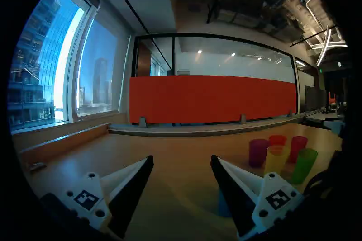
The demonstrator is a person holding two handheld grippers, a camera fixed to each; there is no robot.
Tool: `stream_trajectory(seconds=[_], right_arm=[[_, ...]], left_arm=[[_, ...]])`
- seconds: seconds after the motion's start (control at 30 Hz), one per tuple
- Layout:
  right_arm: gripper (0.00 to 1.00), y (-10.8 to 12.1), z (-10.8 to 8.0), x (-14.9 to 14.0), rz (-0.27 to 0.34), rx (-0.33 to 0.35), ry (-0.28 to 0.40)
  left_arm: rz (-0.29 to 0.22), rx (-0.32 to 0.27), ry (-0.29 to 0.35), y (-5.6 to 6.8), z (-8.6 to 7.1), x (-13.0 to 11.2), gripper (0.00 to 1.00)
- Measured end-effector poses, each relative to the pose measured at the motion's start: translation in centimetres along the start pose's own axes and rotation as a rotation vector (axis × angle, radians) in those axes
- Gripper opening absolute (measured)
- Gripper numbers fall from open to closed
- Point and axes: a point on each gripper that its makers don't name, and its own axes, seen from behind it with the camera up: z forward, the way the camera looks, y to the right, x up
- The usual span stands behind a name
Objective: Pour water
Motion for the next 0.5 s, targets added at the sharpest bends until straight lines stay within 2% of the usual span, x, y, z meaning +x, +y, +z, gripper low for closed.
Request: stream_trajectory(seconds=[0.5], right_arm=[[0.99, -0.13, -0.07, -0.05, 0.001, 0.004, -0.004]], left_arm=[[0.0, 0.0, 0.0, -0.02, -0.02, -0.07, 0.94]])
